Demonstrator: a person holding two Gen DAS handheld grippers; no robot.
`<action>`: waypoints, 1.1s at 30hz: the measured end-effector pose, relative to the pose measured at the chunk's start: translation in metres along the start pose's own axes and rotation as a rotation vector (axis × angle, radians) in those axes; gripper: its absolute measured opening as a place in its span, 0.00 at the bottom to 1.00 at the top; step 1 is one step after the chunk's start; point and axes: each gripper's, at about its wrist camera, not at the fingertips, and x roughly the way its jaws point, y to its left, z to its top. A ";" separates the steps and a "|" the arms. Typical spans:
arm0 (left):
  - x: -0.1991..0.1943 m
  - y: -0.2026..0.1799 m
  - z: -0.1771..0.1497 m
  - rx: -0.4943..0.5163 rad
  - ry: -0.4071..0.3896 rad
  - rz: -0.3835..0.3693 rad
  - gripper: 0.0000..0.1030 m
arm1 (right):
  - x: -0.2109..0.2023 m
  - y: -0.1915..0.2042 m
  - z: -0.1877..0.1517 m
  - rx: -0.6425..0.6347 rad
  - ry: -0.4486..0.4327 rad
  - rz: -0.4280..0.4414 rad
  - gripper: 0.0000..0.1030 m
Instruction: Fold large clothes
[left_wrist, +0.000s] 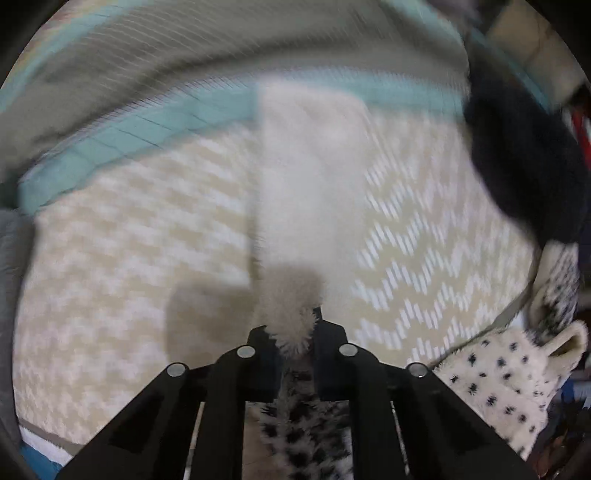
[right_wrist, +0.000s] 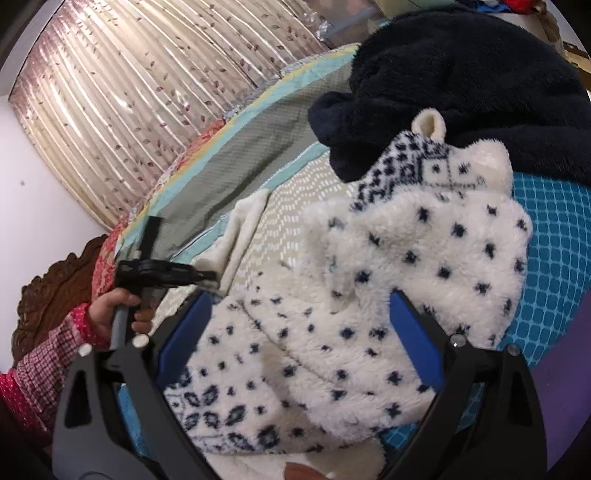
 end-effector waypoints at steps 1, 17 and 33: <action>-0.021 0.025 -0.004 -0.063 -0.049 -0.013 0.35 | -0.001 0.003 0.001 -0.012 -0.006 0.002 0.90; -0.260 0.267 -0.289 -0.658 -0.320 0.199 0.40 | 0.038 0.083 -0.012 -0.207 0.099 0.116 0.90; -0.328 0.294 -0.344 -0.758 -0.556 0.011 0.43 | 0.115 0.154 0.070 -0.536 0.134 0.064 0.90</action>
